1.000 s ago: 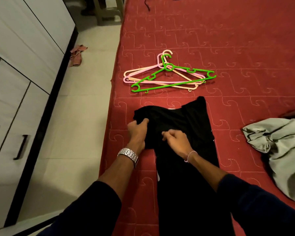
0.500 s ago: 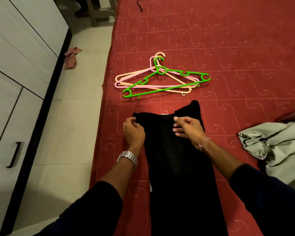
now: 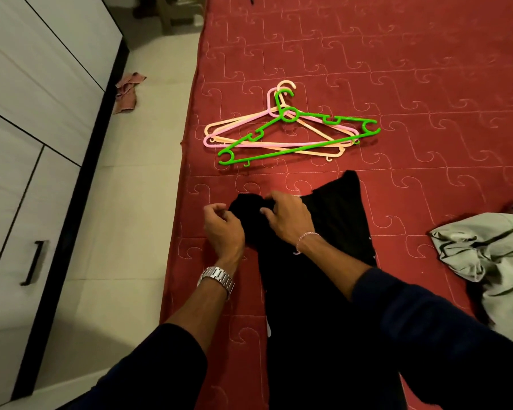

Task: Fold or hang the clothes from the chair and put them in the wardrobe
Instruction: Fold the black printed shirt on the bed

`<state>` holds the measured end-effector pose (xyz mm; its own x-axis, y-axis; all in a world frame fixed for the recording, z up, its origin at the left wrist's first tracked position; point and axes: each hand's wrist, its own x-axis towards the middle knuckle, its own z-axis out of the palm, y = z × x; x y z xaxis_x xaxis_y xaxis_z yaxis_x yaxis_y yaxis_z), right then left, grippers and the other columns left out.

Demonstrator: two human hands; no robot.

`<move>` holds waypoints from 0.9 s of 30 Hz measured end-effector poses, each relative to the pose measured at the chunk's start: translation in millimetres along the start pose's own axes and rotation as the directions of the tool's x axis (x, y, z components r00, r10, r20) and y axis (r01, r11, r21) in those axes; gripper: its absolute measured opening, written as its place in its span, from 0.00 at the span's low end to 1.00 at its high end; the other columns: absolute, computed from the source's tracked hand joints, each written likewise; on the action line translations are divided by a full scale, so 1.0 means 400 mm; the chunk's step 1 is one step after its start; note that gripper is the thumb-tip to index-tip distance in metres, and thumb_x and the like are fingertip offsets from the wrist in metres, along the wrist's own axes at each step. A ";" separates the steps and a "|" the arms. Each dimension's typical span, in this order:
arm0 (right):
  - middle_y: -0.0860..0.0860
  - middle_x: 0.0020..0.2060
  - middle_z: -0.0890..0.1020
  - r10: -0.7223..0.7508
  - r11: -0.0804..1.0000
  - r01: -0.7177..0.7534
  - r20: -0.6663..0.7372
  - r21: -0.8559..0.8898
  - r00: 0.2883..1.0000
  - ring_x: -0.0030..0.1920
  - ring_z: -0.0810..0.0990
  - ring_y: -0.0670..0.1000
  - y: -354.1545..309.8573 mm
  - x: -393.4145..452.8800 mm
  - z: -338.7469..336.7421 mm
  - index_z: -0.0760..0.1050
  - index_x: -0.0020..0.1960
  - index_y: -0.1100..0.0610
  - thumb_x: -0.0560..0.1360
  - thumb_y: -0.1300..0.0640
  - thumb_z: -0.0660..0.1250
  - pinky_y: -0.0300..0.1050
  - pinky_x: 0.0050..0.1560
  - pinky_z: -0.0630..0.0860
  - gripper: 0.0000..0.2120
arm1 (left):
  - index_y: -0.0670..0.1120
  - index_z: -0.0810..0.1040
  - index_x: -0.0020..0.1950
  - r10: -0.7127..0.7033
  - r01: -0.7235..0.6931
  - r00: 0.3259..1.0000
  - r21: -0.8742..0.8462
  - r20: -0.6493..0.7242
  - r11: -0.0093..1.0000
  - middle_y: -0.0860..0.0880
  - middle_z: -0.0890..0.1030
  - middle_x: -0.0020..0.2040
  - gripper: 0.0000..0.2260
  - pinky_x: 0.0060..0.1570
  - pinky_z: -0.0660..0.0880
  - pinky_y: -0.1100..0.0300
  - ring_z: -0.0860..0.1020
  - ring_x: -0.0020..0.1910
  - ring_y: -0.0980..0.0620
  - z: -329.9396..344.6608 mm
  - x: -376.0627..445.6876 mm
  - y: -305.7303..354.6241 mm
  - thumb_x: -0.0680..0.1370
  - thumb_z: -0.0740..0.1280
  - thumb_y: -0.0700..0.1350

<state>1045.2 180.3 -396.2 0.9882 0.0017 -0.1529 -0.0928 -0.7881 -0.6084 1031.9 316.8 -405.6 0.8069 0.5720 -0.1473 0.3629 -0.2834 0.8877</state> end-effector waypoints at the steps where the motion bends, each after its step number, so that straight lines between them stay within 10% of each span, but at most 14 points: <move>1: 0.50 0.45 0.83 -0.010 0.998 0.012 -0.031 0.068 0.999 0.47 0.81 0.52 0.008 -0.004 -0.005 0.81 0.54 0.54 0.78 0.52 0.69 0.49 0.49 0.79 0.08 | 0.46 0.71 0.52 0.003 -0.002 1.000 0.016 -0.027 1.000 0.44 0.78 0.50 0.10 0.48 0.78 0.54 0.79 0.48 0.46 -0.003 0.003 -0.009 0.77 0.60 0.32; 7: 0.48 0.46 0.81 0.060 0.946 -0.050 -0.022 0.320 0.998 0.46 0.78 0.45 0.084 -0.050 -0.063 0.79 0.51 0.54 0.78 0.51 0.70 0.39 0.46 0.73 0.06 | 0.41 0.71 0.60 -0.199 0.197 0.980 0.050 0.026 0.979 0.43 0.79 0.51 0.10 0.48 0.76 0.54 0.80 0.52 0.42 -0.009 0.000 -0.012 0.79 0.62 0.35; 13: 0.48 0.52 0.80 0.062 0.998 -0.065 0.129 0.018 0.990 0.53 0.80 0.49 0.039 -0.061 -0.018 0.75 0.63 0.53 0.71 0.46 0.77 0.48 0.53 0.80 0.25 | 0.42 0.78 0.62 -0.125 0.051 0.981 0.423 0.151 0.905 0.42 0.77 0.61 0.17 0.59 0.75 0.51 0.76 0.62 0.41 -0.011 0.010 -0.002 0.75 0.72 0.44; 20: 0.48 0.52 0.82 0.001 1.000 0.000 0.152 -0.011 0.988 0.52 0.80 0.49 -0.002 -0.045 -0.028 0.79 0.61 0.50 0.69 0.46 0.75 0.49 0.54 0.79 0.22 | 0.54 0.82 0.57 0.111 -0.143 0.945 0.083 0.308 0.986 0.48 0.79 0.54 0.12 0.47 0.81 0.47 0.78 0.51 0.41 -0.038 0.020 -0.024 0.76 0.71 0.40; 24: 0.47 0.46 0.83 -0.060 0.949 -0.007 0.204 0.314 0.977 0.38 0.82 0.42 0.008 -0.072 -0.056 0.79 0.60 0.54 0.77 0.64 0.67 0.36 0.36 0.77 0.13 | 0.51 0.83 0.56 0.119 -0.063 0.919 -0.158 0.375 0.985 0.47 0.84 0.53 0.11 0.48 0.82 0.55 0.83 0.51 0.47 -0.033 0.018 -0.003 0.77 0.71 0.38; 27: 0.56 0.47 0.84 0.209 0.763 -0.235 0.115 0.602 0.971 0.45 0.83 0.49 0.037 -0.087 -0.064 0.80 0.53 0.55 0.79 0.63 0.62 0.46 0.46 0.79 0.09 | 0.51 0.80 0.65 -0.005 0.113 0.915 -0.245 0.404 0.963 0.51 0.83 0.57 0.15 0.54 0.81 0.54 0.82 0.53 0.54 -0.018 0.012 0.015 0.81 0.65 0.38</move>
<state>1012.4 152.8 -380.0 0.9264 -0.0920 -0.3650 -0.3765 -0.2308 -0.8972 1034.7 323.4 -397.8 0.9246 0.2137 -0.3152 0.3266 -0.0193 0.9450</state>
